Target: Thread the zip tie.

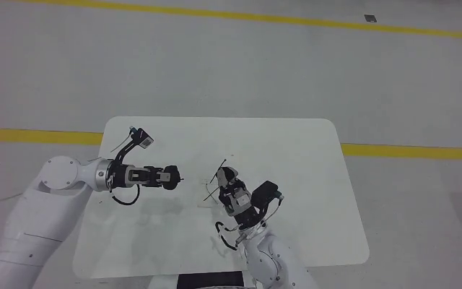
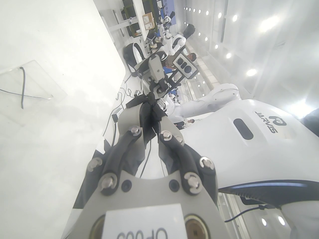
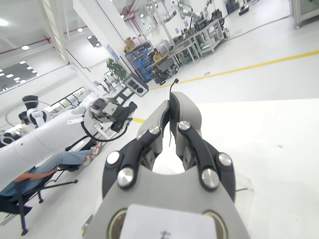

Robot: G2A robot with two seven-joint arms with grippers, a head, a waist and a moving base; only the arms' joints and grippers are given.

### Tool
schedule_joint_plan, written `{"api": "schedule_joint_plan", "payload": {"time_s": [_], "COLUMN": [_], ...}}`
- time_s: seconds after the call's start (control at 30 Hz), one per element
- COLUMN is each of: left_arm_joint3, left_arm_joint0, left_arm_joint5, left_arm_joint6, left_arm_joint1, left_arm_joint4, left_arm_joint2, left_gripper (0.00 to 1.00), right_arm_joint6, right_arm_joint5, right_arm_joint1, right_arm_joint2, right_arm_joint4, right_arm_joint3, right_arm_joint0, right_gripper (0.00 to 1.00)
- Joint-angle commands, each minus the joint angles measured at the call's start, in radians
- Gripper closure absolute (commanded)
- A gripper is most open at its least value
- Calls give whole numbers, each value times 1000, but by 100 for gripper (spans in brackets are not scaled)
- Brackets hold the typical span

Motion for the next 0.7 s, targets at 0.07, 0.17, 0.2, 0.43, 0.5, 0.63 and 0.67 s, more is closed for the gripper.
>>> {"api": "schedule_joint_plan", "payload": {"time_s": [0.07, 0.17, 0.2, 0.43, 0.5, 0.63, 0.67], "left_arm_joint3": [0, 0, 0, 0, 0, -22, -28], "left_arm_joint0": [0, 0, 0, 0, 0, 22, 33], "left_arm_joint5": [0, 0, 0, 0, 0, 0, 0], "left_arm_joint6": [0, 0, 0, 0, 0, 94, 135], "left_arm_joint1": [0, 0, 0, 0, 0, -1, -3], "left_arm_joint4": [0, 0, 0, 0, 0, 56, 66], "left_arm_joint2": [0, 0, 0, 0, 0, -4, -10], "left_gripper": [100, 100, 100, 100, 100, 100, 100], "right_arm_joint6": [-61, -61, -61, -61, -61, -61, -61], "right_arm_joint5": [-9, -9, -9, -9, -9, -9, -9], "right_arm_joint1": [-2, -2, -2, -2, -2, -2, -2], "right_arm_joint2": [-15, -15, -15, -15, -15, -15, -15], "right_arm_joint4": [-6, -6, -6, -6, -6, -6, -6], "right_arm_joint3": [22, 22, 22, 22, 22, 22, 22], "right_arm_joint0": [16, 16, 16, 16, 16, 16, 16], "right_gripper": [100, 100, 100, 100, 100, 100, 100]}}
